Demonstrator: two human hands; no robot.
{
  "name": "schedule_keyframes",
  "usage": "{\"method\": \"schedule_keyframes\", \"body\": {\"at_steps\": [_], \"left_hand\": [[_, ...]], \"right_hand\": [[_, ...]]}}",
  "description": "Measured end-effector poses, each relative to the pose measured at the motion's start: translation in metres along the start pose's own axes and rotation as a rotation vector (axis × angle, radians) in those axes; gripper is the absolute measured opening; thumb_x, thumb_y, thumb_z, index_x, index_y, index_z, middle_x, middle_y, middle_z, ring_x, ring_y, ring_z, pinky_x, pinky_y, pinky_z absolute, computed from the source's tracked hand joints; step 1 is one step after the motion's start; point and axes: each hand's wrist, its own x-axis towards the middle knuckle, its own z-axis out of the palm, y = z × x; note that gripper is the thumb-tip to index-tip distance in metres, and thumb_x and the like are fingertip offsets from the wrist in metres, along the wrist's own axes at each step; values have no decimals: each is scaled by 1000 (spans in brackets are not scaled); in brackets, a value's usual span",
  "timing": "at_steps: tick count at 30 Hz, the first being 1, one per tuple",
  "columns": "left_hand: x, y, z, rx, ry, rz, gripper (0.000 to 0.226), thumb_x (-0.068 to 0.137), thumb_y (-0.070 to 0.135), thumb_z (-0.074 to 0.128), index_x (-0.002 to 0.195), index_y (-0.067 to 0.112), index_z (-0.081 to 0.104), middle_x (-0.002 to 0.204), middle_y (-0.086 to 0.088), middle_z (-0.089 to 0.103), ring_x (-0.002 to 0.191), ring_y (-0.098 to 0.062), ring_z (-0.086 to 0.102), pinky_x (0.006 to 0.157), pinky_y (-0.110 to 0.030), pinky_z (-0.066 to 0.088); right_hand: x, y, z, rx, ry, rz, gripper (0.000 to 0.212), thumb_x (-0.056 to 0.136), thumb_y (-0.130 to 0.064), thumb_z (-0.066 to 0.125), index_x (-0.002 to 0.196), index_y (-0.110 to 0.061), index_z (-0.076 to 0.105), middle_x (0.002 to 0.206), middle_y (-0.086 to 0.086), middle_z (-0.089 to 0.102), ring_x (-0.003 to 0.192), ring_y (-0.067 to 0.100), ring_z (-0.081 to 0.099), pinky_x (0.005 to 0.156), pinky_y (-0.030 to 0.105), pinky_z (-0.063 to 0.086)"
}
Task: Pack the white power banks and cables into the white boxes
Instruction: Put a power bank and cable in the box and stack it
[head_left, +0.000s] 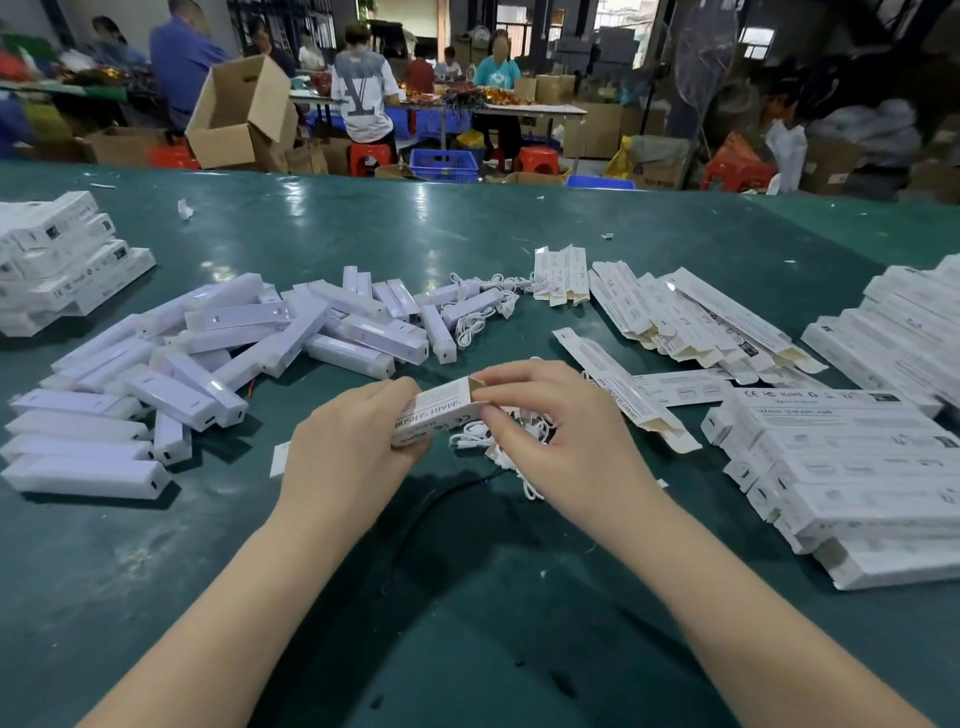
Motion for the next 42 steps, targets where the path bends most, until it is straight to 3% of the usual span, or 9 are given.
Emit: {"method": "schedule_keyframes", "body": {"at_steps": [10, 13, 16, 18, 20, 23, 29, 34, 42], "left_hand": [[-3, 5, -1, -88, 15, 43, 26, 69, 15, 81, 75, 18, 56, 63, 9, 50, 58, -21, 40, 48, -31, 39], [-3, 8, 2, -62, 25, -29, 36, 74, 19, 77, 71, 24, 41, 59, 11, 39, 59, -23, 39, 50, -30, 32], [-2, 7, 2, -51, 51, -98, 21, 78, 19, 75, 81, 12, 56, 69, 2, 55, 65, -30, 50, 54, -36, 42], [-3, 7, 0, -37, 43, -107, 21, 80, 19, 74, 91, 8, 60, 77, -4, 61, 71, -33, 54, 58, -41, 47], [-4, 7, -3, -13, 25, -86, 22, 82, 22, 71, 94, 8, 59, 80, -5, 61, 73, -34, 54, 58, -39, 45], [-4, 11, -6, -3, 9, -64, 26, 80, 27, 67, 95, 8, 57, 79, -5, 61, 70, -32, 51, 55, -33, 34], [-3, 16, -5, 32, 29, -107, 34, 78, 21, 66, 83, 16, 33, 59, 13, 29, 59, -28, 34, 52, -32, 26], [-3, 14, -4, 65, 83, -95, 27, 72, 15, 70, 82, 11, 46, 58, -2, 49, 53, -36, 47, 52, -32, 30], [-4, 22, 1, 161, 111, 61, 42, 52, 15, 89, 73, 8, 53, 53, -2, 53, 40, -28, 47, 42, -23, 24]], "right_hand": [[2, 12, -1, 532, 86, 200, 9, 84, -11, 76, 85, -19, 80, 96, -6, 77, 101, 10, 69, 92, 34, 53], [-5, 10, 11, 457, 126, 185, 16, 92, -19, 68, 91, -31, 79, 119, -11, 70, 115, -3, 60, 102, 29, 46], [-12, 0, 29, 359, 28, 186, 29, 98, -45, 50, 123, -40, 65, 147, -9, 45, 135, -16, 28, 107, 6, 27], [-15, -5, 37, 337, -27, 190, 42, 97, -47, 44, 137, -39, 52, 134, -12, 50, 124, -24, 31, 95, -3, 25], [-18, -7, 40, 272, -72, 158, 49, 99, -40, 44, 147, -33, 40, 116, -18, 51, 109, -17, 44, 94, 3, 30], [-21, -8, 38, 154, -123, 91, 55, 102, -32, 46, 153, -22, 31, 128, -6, 52, 121, 0, 45, 107, 19, 34], [-18, -14, 33, -44, -38, -105, 57, 98, -27, 48, 150, -6, 34, 160, 4, 27, 145, 3, 22, 113, 8, 13], [-19, -14, 29, 166, -27, -161, 50, 101, -17, 48, 149, -26, 35, 146, -3, 51, 136, 10, 45, 110, 21, 35], [-8, -6, 26, 801, 239, 336, 13, 90, -12, 70, 99, -17, 78, 93, -5, 77, 88, 4, 71, 80, 16, 53]]}}
